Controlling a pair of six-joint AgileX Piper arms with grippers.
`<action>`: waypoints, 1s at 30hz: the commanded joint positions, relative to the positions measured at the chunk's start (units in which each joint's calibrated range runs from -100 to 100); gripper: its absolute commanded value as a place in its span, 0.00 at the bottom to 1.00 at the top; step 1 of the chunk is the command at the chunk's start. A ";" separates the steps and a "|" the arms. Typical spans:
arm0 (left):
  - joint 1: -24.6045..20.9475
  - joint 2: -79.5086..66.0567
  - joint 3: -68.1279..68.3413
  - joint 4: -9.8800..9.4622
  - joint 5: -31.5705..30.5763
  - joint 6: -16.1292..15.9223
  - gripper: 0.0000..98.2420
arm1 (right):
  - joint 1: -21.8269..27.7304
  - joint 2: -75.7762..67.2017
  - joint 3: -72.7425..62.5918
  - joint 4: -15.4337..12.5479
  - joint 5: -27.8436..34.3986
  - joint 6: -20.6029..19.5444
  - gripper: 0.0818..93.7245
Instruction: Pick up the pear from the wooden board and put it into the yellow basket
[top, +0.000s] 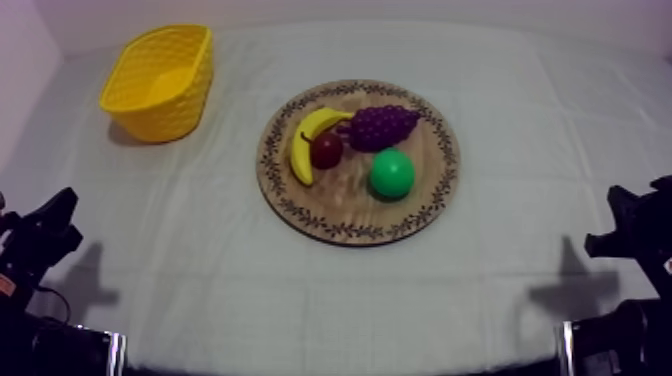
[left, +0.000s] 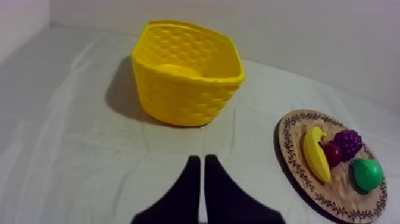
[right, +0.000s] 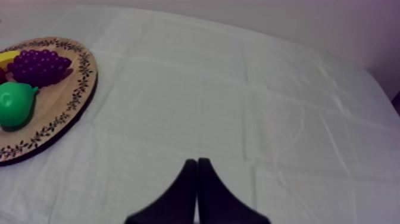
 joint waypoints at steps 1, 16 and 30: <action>0.01 0.00 0.01 -0.06 0.00 -0.01 0.00 | 0.00 0.01 0.03 -0.01 0.10 0.02 0.00; 0.01 0.00 0.01 -0.06 0.00 -0.01 0.00 | 0.00 0.01 0.03 -0.01 0.10 0.02 0.00; -0.31 11.72 -6.03 -1.23 -5.77 -5.21 0.00 | 0.00 0.01 0.03 -0.01 0.10 0.03 0.00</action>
